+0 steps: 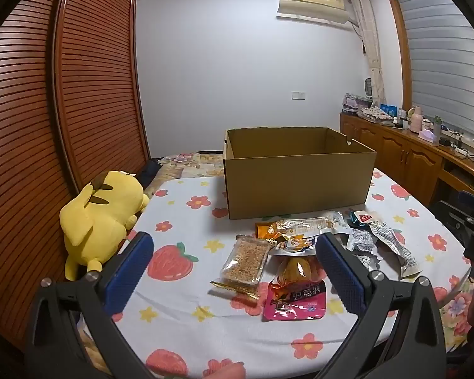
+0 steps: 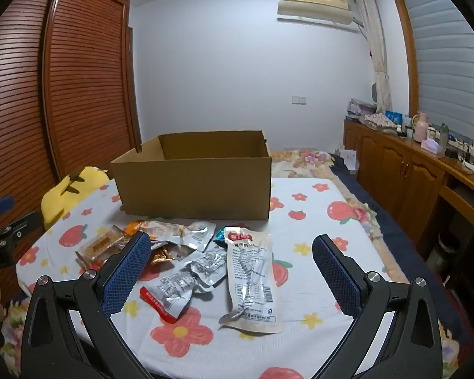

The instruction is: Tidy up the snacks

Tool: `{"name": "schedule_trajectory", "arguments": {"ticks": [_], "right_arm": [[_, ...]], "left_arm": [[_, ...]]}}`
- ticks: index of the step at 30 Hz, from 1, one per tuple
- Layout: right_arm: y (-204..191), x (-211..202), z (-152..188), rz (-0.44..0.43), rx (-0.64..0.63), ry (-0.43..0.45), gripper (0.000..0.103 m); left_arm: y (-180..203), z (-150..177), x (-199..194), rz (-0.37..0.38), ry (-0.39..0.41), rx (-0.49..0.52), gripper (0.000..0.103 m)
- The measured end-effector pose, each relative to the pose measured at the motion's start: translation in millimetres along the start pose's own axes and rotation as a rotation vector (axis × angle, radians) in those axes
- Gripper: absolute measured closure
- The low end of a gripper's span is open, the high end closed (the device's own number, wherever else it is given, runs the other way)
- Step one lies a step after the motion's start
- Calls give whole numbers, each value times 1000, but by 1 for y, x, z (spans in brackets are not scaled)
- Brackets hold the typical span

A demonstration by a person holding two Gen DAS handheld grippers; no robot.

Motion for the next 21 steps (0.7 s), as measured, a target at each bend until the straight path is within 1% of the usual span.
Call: {"name": "schedule_trajectory", "arguments": {"ticks": [21], "right_arm": [[-2,-1,1,3,-4,8,0]], "left_arm": [[0,-1,1,-3,2,4,0]]}}
Point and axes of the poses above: each gripper's, at about its wrist camera, not at the fingertips, and x roughly the way its jaws point, y to its right, z to its underside, the point moved 7 cm from there along x, roughly the way its jaws point, and after that the axes turned 13 degrees about -y, right-handed, at the moved point
